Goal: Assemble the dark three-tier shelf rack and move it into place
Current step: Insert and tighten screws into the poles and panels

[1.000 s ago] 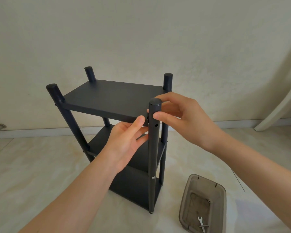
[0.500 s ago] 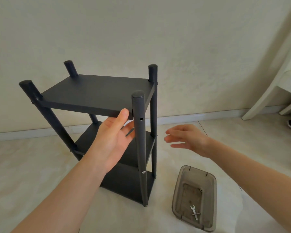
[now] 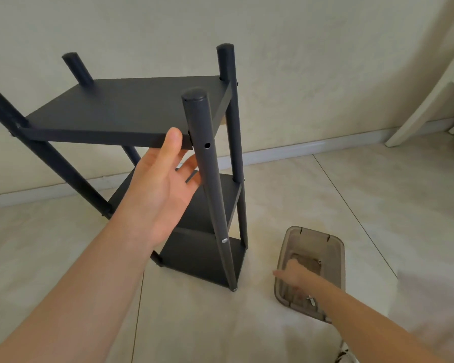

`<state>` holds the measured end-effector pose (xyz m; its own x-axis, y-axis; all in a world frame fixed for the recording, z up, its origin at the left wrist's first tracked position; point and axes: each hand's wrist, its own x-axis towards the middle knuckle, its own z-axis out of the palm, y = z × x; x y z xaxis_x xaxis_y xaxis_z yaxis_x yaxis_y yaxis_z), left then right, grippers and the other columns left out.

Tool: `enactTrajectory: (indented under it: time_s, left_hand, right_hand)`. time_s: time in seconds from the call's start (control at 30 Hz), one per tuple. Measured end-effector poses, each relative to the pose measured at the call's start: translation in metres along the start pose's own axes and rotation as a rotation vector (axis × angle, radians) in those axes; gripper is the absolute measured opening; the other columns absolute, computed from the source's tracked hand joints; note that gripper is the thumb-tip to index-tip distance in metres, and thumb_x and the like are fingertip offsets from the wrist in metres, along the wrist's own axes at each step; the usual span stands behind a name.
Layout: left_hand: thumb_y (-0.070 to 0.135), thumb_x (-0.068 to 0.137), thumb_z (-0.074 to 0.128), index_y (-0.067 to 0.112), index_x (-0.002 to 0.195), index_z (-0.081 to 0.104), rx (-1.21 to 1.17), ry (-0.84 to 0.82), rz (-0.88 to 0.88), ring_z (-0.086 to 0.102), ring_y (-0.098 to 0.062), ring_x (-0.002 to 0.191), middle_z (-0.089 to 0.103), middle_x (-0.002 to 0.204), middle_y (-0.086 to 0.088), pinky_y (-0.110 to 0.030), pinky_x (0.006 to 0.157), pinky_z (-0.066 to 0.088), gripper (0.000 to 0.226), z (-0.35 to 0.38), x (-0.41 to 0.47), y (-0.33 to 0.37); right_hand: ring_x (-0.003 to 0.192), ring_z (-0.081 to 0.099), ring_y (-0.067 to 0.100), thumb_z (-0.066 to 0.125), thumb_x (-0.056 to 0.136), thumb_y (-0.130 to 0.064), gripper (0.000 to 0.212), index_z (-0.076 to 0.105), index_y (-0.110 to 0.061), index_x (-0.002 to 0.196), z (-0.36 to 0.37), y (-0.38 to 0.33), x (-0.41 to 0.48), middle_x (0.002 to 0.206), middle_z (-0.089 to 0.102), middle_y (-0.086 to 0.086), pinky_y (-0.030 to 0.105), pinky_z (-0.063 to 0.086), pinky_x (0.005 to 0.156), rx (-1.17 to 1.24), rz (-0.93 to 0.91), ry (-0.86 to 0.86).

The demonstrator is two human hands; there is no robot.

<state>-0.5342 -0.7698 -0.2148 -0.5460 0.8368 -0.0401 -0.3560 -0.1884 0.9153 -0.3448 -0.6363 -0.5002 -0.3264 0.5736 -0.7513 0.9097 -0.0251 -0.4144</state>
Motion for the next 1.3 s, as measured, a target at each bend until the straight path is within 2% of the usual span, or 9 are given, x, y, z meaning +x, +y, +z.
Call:
enactTrajectory:
  time_s: [0.13, 0.27, 0.37, 0.53, 0.63, 0.77, 0.87, 1.07, 1.3]
  left_hand:
    - [0.047, 0.081, 0.057, 0.021, 0.126, 0.056, 0.015, -0.025, -0.002, 0.068, -0.011, 0.115, 0.072, 0.121, 0.007, -0.031, 0.091, 0.058, 0.052, 0.0, -0.001, 0.001]
    - [0.048, 0.076, 0.058, 0.02, 0.131, 0.055, 0.01, 0.005, -0.007, 0.069, -0.011, 0.114, 0.071, 0.123, 0.007, -0.03, 0.088, 0.058, 0.061, 0.002, -0.002, 0.001]
    - [0.049, 0.075, 0.059, 0.022, 0.133, 0.054, 0.033, 0.019, 0.001, 0.068, -0.01, 0.114, 0.069, 0.127, 0.007, -0.032, 0.094, 0.056, 0.065, 0.004, -0.003, 0.0]
    - [0.05, 0.074, 0.059, 0.022, 0.138, 0.05, 0.028, 0.027, -0.012, 0.068, -0.01, 0.114, 0.063, 0.135, 0.005, -0.031, 0.094, 0.057, 0.071, 0.003, -0.005, 0.0]
    - [0.047, 0.077, 0.058, 0.021, 0.128, 0.056, 0.005, 0.002, -0.011, 0.068, -0.01, 0.114, 0.069, 0.127, 0.007, -0.028, 0.087, 0.059, 0.058, 0.003, -0.008, 0.0]
    - [0.047, 0.077, 0.058, 0.022, 0.126, 0.057, -0.02, 0.004, -0.027, 0.069, -0.01, 0.113, 0.071, 0.125, 0.007, -0.026, 0.081, 0.06, 0.055, 0.002, -0.008, 0.0]
    - [0.048, 0.076, 0.06, 0.023, 0.127, 0.056, -0.025, -0.008, -0.023, 0.068, -0.009, 0.113, 0.071, 0.124, 0.009, -0.027, 0.085, 0.059, 0.057, 0.001, -0.007, -0.001]
    - [0.049, 0.079, 0.062, 0.023, 0.129, 0.05, -0.047, -0.054, -0.005, 0.068, -0.008, 0.114, 0.073, 0.12, 0.011, -0.026, 0.083, 0.059, 0.058, -0.001, -0.008, -0.003]
    - [0.047, 0.078, 0.064, 0.021, 0.11, 0.055, -0.057, -0.091, 0.011, 0.068, -0.009, 0.115, 0.074, 0.117, 0.008, -0.026, 0.085, 0.058, 0.042, -0.003, -0.008, -0.004]
  right_hand:
    - [0.081, 0.052, 0.015, 0.043, 0.105, -0.022, 0.051, 0.029, 0.009, 0.144, 0.023, -0.003, 0.015, 0.114, 0.059, 0.013, 0.025, 0.041, 0.064, 0.009, -0.015, -0.03]
    - [0.12, 0.058, 0.03, 0.055, 0.1, -0.023, 0.047, 0.043, 0.006, 0.136, 0.034, -0.014, 0.017, 0.139, 0.052, 0.021, 0.037, 0.048, 0.099, -0.074, -0.093, -0.101]
    - [0.126, 0.053, 0.033, 0.055, 0.099, -0.024, 0.05, 0.043, 0.003, 0.138, 0.045, -0.019, 0.019, 0.142, 0.049, 0.021, 0.039, 0.046, 0.104, -0.134, -0.136, -0.145]
    - [0.101, 0.06, 0.019, 0.04, 0.104, -0.043, 0.049, 0.047, -0.006, 0.136, 0.046, -0.023, 0.034, 0.123, 0.059, 0.009, 0.03, 0.047, 0.09, -0.042, -0.169, -0.129]
    - [0.073, 0.056, 0.015, 0.038, 0.106, -0.028, 0.028, 0.056, -0.007, 0.103, 0.035, -0.014, 0.05, 0.083, 0.057, 0.003, 0.026, 0.048, 0.073, -0.025, -0.141, -0.001]
    - [0.071, 0.05, 0.021, 0.045, 0.1, -0.01, 0.021, 0.051, -0.009, 0.08, 0.03, 0.007, 0.059, 0.081, 0.055, 0.009, 0.023, 0.035, 0.051, -0.265, -0.06, 0.0]
    - [0.092, 0.059, 0.025, 0.046, 0.102, -0.012, 0.016, 0.058, -0.004, 0.109, 0.038, 0.018, 0.062, 0.11, 0.062, 0.014, 0.027, 0.042, 0.067, -0.411, -0.057, -0.032]
    - [0.119, 0.057, 0.028, 0.04, 0.103, -0.009, 0.031, 0.05, -0.004, 0.132, 0.053, 0.03, 0.065, 0.135, 0.052, 0.017, 0.033, 0.047, 0.098, -0.491, -0.076, -0.017]
    - [0.125, 0.054, 0.033, 0.042, 0.099, 0.001, 0.042, 0.046, -0.002, 0.141, 0.059, 0.038, 0.074, 0.139, 0.053, 0.017, 0.039, 0.046, 0.102, -0.744, -0.099, -0.001]
